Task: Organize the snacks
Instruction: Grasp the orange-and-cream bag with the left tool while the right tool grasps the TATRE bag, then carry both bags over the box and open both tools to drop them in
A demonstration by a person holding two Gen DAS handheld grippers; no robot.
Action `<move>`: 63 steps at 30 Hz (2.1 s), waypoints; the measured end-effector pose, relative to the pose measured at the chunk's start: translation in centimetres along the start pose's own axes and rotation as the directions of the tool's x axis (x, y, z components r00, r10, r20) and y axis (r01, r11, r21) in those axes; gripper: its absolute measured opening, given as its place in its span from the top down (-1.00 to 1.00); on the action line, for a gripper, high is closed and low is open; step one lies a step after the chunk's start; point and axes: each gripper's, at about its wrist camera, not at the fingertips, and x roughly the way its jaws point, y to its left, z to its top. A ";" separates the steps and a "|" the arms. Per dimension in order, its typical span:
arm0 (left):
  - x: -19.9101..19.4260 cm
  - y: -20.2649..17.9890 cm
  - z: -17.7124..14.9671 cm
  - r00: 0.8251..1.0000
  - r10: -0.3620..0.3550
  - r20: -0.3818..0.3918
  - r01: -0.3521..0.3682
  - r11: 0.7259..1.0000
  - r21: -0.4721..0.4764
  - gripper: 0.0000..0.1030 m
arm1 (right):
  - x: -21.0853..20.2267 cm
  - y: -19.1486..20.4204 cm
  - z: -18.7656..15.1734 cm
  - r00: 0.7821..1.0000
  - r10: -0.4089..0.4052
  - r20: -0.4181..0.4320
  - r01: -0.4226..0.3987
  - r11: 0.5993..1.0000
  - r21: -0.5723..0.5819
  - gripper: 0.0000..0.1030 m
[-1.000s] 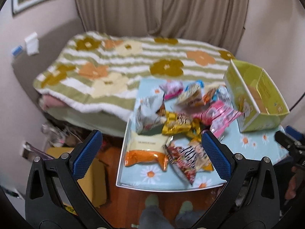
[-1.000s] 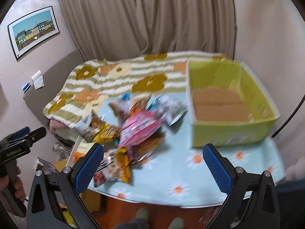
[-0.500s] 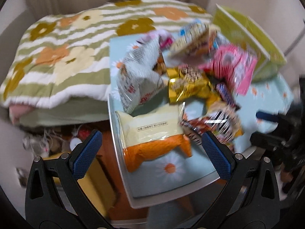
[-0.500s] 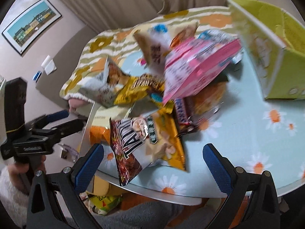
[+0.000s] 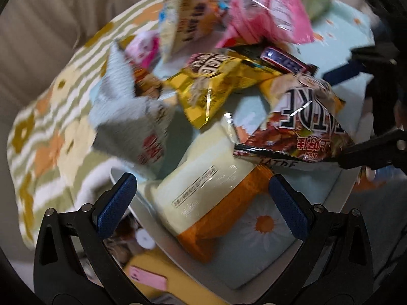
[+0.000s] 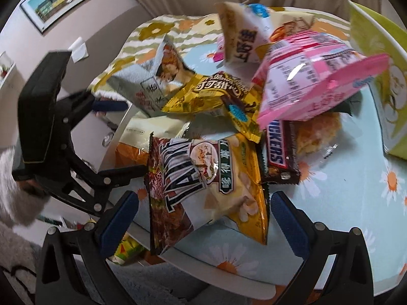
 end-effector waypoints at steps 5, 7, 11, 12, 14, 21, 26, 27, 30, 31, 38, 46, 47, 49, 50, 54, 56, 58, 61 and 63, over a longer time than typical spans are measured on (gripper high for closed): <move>0.9 -0.3 0.7 0.999 -0.050 -0.017 0.051 0.996 0.072 -0.99 | 1.9 0.1 0.9 0.999 0.018 -0.027 -0.019 1.000 -0.017 -1.00; 1.6 -0.4 1.1 0.997 -0.075 -0.036 0.078 0.992 0.095 -0.99 | 2.6 0.1 1.3 0.999 0.020 -0.037 -0.021 1.000 -0.015 -1.00; 2.7 -0.9 1.5 0.992 -0.110 -0.067 0.118 0.984 0.132 -0.99 | 3.5 0.3 1.9 0.999 0.037 -0.036 -0.037 0.999 -0.002 -1.00; 3.0 -1.0 1.7 0.990 -0.118 -0.074 0.127 0.983 0.133 -0.99 | 3.8 0.3 2.1 0.999 0.040 -0.036 -0.040 0.999 0.000 -1.00; 3.3 -1.0 1.8 0.989 -0.126 -0.078 0.135 0.981 0.137 -0.99 | 4.1 0.3 2.3 0.999 0.039 -0.037 -0.039 0.999 0.000 -1.00; 4.2 -1.7 1.8 0.985 -0.144 -0.097 0.156 0.979 0.131 -0.94 | 4.0 0.7 2.4 0.999 0.033 -0.028 -0.033 0.999 -0.005 -0.72; 3.9 -1.3 0.9 0.986 -0.137 -0.098 0.149 0.981 0.124 -0.76 | 4.0 0.4 2.4 0.999 0.039 -0.031 -0.039 0.999 -0.002 -0.60; 3.7 -1.3 0.8 0.987 -0.128 -0.100 0.141 0.982 0.126 -0.69 | 3.9 0.3 2.4 0.998 0.046 -0.032 -0.046 0.999 0.000 -0.58; 3.0 -0.8 0.6 0.983 -0.151 -0.109 0.160 0.984 0.081 -0.41 | 3.8 0.4 2.3 0.998 0.057 -0.032 -0.057 0.998 -0.002 -0.56; 3.1 -0.7 0.5 0.981 -0.157 -0.114 0.165 0.984 0.069 -0.41 | 3.8 0.5 2.2 0.998 0.059 -0.031 -0.059 0.998 -0.003 -0.56; 1.3 -1.5 -0.1 0.984 -0.153 -0.087 0.157 0.986 0.047 -0.39 | 1.8 1.1 1.7 0.998 0.065 0.002 -0.064 0.998 -0.005 -0.56; -2.6 0.2 0.9 0.994 -0.108 -0.033 0.107 0.994 -0.036 -0.39 | -2.5 1.4 1.4 0.995 0.067 0.068 -0.066 0.998 -0.016 -0.55; -3.3 0.3 1.0 0.994 -0.106 -0.024 0.105 0.994 -0.043 -0.39 | -3.3 1.5 1.6 0.995 0.066 0.081 -0.065 0.998 -0.013 -0.55; -4.7 1.1 1.4 0.995 -0.097 0.004 0.097 0.993 -0.063 -0.39 | -4.9 1.3 1.6 0.992 0.058 0.110 -0.058 0.998 -0.009 -0.55; -5.1 1.5 1.5 0.995 -0.097 0.014 0.098 0.993 -0.073 -0.39 | -5.8 1.3 1.9 0.991 0.050 0.126 -0.050 0.999 -0.007 -0.55; -7.7 2.5 3.7 0.994 -0.070 0.082 0.080 0.989 -0.122 -0.40 | -9.2 1.0 3.0 0.982 0.001 0.188 0.000 1.000 -0.006 -0.55; -8.8 2.8 5.2 0.993 -0.045 0.112 0.059 0.990 -0.129 -0.40 | -11.3 0.4 3.8 0.974 -0.026 0.224 0.029 1.000 -0.011 -0.55; -9.7 3.4 7.3 0.989 -0.023 0.144 0.043 0.990 -0.136 -0.40 | -12.5 0.0 5.0 0.967 -0.053 0.250 0.059 0.998 -0.017 -0.55; -11.0 3.4 9.9 0.983 0.000 0.183 0.025 0.990 -0.137 -0.40 | -14.9 -1.4 6.5 0.955 -0.124 0.270 0.132 0.991 -0.011 -0.55; -11.6 2.9 12.0 0.979 0.010 0.205 0.018 0.991 -0.135 -0.40 | -16.5 -2.9 7.1 0.944 -0.145 0.296 0.151 0.988 0.002 -0.55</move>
